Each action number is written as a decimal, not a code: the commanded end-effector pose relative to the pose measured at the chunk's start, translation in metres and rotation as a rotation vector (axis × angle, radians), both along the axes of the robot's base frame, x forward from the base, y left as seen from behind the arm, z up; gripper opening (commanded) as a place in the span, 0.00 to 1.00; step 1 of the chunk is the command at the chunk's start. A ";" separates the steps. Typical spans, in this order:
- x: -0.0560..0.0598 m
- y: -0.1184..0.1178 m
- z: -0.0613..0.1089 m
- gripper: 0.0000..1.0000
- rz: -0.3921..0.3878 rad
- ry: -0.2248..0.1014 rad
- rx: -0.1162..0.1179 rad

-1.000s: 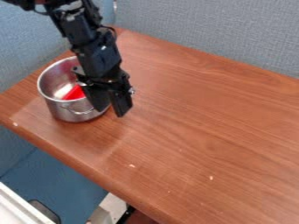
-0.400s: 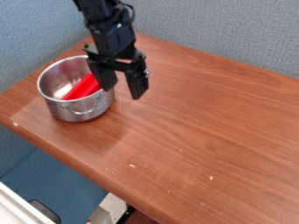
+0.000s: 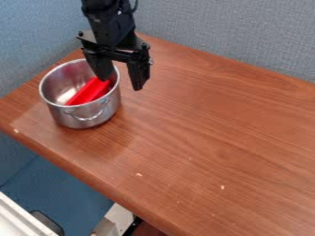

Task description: Move the red object from the metal pot to the table

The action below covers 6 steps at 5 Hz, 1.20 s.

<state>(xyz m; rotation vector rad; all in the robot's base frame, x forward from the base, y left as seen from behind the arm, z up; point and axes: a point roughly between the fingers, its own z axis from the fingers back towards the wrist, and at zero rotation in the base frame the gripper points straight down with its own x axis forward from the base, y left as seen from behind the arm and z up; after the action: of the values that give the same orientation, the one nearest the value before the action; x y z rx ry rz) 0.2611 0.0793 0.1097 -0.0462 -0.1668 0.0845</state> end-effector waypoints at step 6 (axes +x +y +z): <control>0.005 0.080 -0.012 1.00 0.118 -0.042 0.170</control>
<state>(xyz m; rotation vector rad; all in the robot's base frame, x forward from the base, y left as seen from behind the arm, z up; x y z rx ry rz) 0.2652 0.1552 0.0904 0.1170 -0.1918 0.1773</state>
